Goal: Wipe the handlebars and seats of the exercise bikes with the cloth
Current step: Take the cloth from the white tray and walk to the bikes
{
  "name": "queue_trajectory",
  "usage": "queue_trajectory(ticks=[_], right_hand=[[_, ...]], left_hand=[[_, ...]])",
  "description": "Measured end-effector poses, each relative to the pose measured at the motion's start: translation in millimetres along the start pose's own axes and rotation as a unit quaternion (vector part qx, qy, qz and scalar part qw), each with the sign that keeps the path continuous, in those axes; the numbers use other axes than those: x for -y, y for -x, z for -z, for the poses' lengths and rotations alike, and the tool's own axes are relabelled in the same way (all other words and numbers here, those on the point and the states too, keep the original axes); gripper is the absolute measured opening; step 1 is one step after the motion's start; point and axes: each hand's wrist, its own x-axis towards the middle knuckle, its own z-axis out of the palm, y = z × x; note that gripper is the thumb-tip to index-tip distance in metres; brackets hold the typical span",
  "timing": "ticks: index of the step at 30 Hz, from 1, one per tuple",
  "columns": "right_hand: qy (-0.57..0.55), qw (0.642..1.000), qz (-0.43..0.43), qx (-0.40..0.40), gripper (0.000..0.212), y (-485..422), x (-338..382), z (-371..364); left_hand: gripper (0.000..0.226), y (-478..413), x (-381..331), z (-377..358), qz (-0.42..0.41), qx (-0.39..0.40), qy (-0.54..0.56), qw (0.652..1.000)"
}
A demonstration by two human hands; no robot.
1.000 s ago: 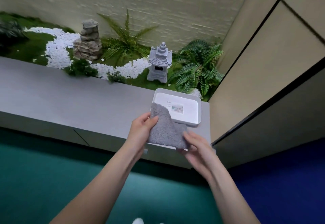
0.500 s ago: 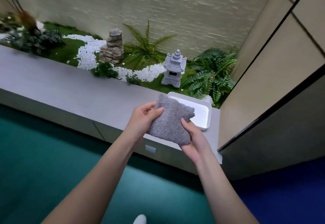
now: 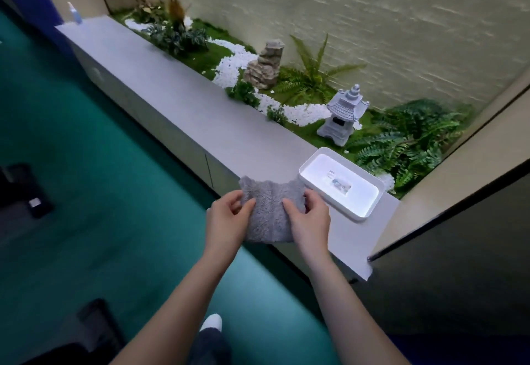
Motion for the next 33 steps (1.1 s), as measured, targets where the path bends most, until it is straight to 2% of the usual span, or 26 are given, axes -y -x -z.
queue_trajectory(ticks=[3,6,12,16,23,28,33], right_hand=[[0.034,0.994,0.095,0.045,0.020,36,7,-18],[0.053,0.985,0.123,0.111,0.021,63,8,-32],[0.057,0.975,0.124,0.174,0.017,107,3,-47],[0.046,0.976,0.099,0.187,0.028,140,-4,-56],[-0.028,0.981,0.016,0.191,0.013,197,-21,-66],[-0.051,0.982,-0.004,0.184,0.011,239,-21,-70],[-0.061,0.982,0.003,0.178,0.013,281,-21,-82]], left_hand=[[0.010,31,2,12,-0.005,-0.050,-0.013,0.999],[0.014,53,2,30,0.003,-0.033,0.011,0.999],[0.041,94,12,68,0.058,-0.008,0.064,0.996],[0.030,120,25,91,0.060,-0.017,0.021,0.998],[0.027,169,44,139,0.100,-0.008,0.067,0.993],[0.031,208,70,191,0.062,-0.045,-0.093,0.993],[0.043,251,99,245,0.054,-0.049,-0.235,0.969]])
